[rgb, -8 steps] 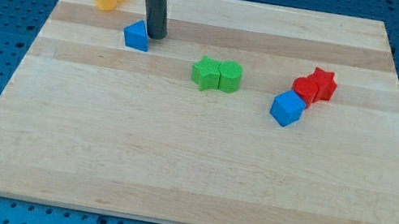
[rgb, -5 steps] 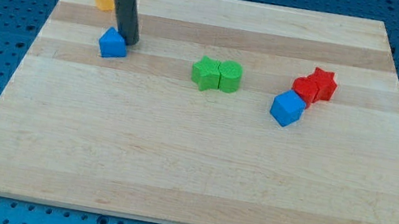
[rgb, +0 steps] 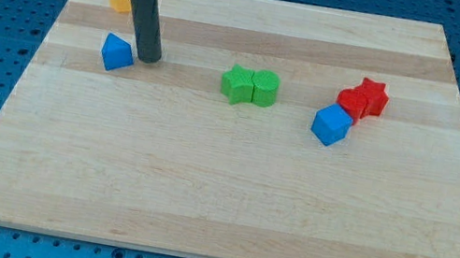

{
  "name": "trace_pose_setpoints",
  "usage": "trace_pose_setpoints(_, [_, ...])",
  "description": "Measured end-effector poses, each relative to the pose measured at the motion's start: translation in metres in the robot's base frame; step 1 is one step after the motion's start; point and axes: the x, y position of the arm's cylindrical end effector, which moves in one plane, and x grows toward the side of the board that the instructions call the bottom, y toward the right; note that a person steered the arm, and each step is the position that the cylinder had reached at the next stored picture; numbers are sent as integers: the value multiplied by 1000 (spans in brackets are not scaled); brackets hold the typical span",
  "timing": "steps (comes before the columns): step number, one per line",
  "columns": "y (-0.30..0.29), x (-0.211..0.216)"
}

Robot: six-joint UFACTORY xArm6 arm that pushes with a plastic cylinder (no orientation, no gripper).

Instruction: Put the blue triangle at the center left side of the board

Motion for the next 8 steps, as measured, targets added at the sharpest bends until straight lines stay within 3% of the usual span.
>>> trace_pose_setpoints(5, [-44, 14])
trace_pose_setpoints(6, [-8, 25])
trace_pose_setpoints(8, [76, 107])
